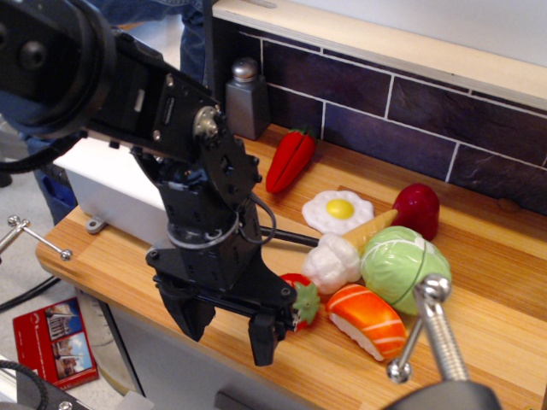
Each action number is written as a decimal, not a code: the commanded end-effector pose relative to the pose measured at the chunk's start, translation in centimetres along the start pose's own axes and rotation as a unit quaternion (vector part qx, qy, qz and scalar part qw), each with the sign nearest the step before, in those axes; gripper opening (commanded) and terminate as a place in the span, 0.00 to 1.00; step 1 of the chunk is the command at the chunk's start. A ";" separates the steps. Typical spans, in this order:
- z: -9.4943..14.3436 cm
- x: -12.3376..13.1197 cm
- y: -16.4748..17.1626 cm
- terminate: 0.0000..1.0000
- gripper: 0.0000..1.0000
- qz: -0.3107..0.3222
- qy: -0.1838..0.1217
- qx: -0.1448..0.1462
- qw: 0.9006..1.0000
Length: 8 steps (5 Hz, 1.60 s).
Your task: Move light switch to the right
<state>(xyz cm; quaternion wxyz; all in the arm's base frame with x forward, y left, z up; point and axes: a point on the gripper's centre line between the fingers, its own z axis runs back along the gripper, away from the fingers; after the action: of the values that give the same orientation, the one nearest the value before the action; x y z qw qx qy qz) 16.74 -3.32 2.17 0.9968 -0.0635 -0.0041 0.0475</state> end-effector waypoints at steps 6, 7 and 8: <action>8.9 6.1 10.5 0.00 1.00 -0.017 0.000 -0.044 0.999; 8.5 7.7 11.8 0.00 1.00 -0.048 0.007 -0.005 0.999; 8.1 8.9 12.1 0.00 1.00 -0.040 0.016 0.007 0.999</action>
<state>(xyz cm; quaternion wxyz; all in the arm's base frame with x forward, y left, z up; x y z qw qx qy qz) 24.06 10.20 7.53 0.9974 -0.0661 0.0297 0.0045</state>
